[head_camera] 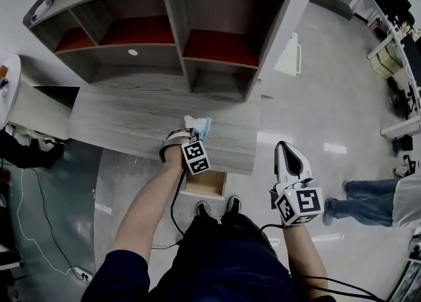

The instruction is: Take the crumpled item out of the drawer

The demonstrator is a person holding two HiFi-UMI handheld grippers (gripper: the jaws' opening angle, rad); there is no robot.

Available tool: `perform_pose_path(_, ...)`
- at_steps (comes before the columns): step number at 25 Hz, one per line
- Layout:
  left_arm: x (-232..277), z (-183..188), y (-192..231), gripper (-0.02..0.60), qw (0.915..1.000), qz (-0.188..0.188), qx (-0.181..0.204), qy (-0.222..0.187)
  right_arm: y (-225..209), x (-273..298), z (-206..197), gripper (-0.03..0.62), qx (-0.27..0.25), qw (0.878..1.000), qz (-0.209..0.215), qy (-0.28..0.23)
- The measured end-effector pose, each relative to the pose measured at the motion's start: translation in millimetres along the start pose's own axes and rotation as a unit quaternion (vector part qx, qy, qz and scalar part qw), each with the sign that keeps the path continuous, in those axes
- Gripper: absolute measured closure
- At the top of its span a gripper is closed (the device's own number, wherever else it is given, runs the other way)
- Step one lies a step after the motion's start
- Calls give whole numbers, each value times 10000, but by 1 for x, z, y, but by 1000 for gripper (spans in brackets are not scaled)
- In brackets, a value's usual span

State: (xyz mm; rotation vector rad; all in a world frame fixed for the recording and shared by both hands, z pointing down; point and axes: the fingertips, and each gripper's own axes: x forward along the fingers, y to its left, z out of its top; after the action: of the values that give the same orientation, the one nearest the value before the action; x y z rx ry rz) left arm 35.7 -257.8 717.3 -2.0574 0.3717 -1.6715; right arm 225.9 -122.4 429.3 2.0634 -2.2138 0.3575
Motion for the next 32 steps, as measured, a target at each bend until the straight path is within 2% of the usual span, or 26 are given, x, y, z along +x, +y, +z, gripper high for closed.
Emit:
perform_pose_path(3,12,3,-1,575,9999,-24,-102,-12,-5,-2,0,588,-34,9999,-49,91)
perform_pose_path(5,14,6,-3,567,9990,-108,-407,-143,-7,-2,-1,588,-11,9999,-76,91)
perform_pose_path(6,14,7,-2,489,9976,-139,-635,-218,-7,-2,-2,588,9,9999,-85,70)
perform_pose_path(7,12,8,1,448,9957,-131,-877,-283,-7,-2,-2,588,21,10000,-81,50)
perform_pose_path(8,8,8,6,436,9932,-84,-1104,-347,-6,0,-1,588,23,10000,-61,39)
perform_pose_path(11,-10,10,25,431,9862,146,-1542,-591,0,7,4,588,-11,10000,68,21)
perform_pose_path(15,-43,10,49,431,9804,517,-1695,-862,13,22,13,588,-45,9995,306,-108)
perform_pose_path(18,-75,7,64,431,9716,831,-1946,-1062,23,30,22,588,-100,9985,499,-195)
perform_pose_path(21,-113,4,85,433,9609,1354,-2064,-1251,33,38,35,588,-135,9972,665,-325)
perform_pose_path(24,-156,5,107,433,9433,1869,-2275,-1533,40,43,49,588,-187,9954,814,-475)
perform_pose_path(27,-200,6,124,434,9203,2220,-2661,-1817,49,46,62,588,-217,9933,958,-615)
perform_pose_path(29,-227,7,133,434,9013,2352,-3019,-2030,56,46,70,588,-206,9916,1050,-720)
perform_pose_path(32,-263,10,145,436,8667,2442,-3612,-2424,68,47,82,588,-205,9891,1174,-871)
